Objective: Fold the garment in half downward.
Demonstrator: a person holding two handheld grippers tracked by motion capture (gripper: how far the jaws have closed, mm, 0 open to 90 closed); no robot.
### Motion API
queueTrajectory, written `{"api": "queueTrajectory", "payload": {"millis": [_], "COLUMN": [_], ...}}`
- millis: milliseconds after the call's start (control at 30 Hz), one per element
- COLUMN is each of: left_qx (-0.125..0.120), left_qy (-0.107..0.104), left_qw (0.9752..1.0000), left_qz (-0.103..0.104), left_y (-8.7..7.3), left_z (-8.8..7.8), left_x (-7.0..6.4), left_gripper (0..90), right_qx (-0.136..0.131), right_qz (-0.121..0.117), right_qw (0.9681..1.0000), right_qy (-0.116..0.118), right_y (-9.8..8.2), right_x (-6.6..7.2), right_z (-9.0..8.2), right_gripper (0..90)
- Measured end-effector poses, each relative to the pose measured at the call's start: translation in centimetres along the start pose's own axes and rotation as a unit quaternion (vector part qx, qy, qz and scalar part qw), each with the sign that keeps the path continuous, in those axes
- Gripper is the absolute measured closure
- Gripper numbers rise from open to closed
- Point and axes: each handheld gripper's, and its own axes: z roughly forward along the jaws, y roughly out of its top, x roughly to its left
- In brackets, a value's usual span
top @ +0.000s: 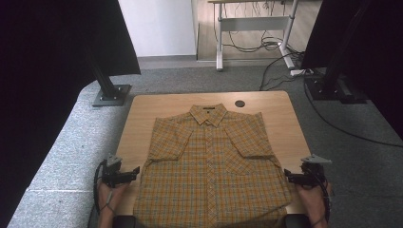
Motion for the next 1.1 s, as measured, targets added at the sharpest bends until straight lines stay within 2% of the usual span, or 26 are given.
{"api": "queueTrajectory", "payload": {"millis": [400,533,1100], "left_qx": [-0.004,-0.009,-0.017], "left_qy": [-0.019,-0.031,-0.041], "left_qw": [0.9997,0.9994,0.999], "left_qz": [0.018,0.011,-0.008], "left_y": [3.7,4.5,7.1], "left_z": [2.5,3.5,6.7], "left_x": [-0.7,-1.0,-1.0], "left_gripper": [9.1,9.0,8.6], "right_qx": [0.0,0.0,0.001], "right_qz": [0.0,0.0,-0.001], "right_qw": [1.0,1.0,1.0], "right_qy": [0.0,0.0,0.002], "right_y": [0.0,0.0,0.0], "right_x": [0.0,0.0,0.0], "right_z": [0.0,0.0,0.0], "right_gripper": [7.9,7.8,7.0]}}
